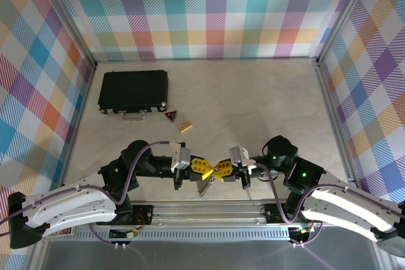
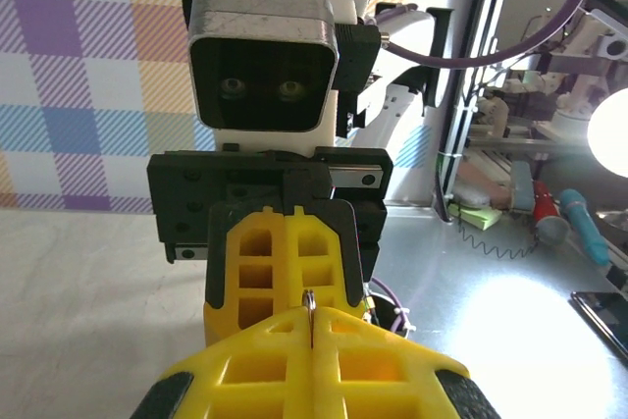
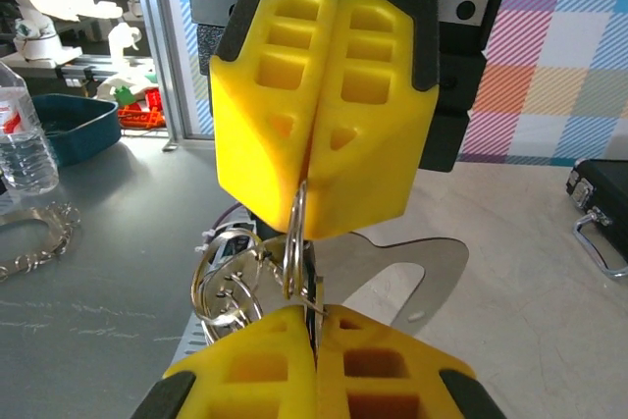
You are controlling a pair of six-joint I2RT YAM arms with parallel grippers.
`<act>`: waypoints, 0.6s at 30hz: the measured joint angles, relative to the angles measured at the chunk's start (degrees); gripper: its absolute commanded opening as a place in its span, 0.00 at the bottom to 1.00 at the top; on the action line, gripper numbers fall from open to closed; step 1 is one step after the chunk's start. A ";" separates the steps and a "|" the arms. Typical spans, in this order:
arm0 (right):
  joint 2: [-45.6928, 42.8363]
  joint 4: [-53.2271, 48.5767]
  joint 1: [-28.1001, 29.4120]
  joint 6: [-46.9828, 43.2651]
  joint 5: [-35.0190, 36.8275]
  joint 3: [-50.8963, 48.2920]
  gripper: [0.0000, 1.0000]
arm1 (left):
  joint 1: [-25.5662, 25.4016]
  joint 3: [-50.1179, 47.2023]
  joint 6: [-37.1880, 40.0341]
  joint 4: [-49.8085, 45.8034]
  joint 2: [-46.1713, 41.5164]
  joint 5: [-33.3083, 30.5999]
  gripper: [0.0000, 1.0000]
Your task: Put the keys on the keyring
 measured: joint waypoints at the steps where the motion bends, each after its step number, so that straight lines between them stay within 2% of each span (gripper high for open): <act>1: 0.00 0.02 0.00 0.00 -0.17 0.00 0.00 | 0.00 0.28 -0.02 -0.02 0.46 0.44 0.00; 18: 0.04 0.02 0.00 -0.02 -1.86 0.00 0.00 | 0.00 1.95 0.04 -1.68 1.22 2.25 0.00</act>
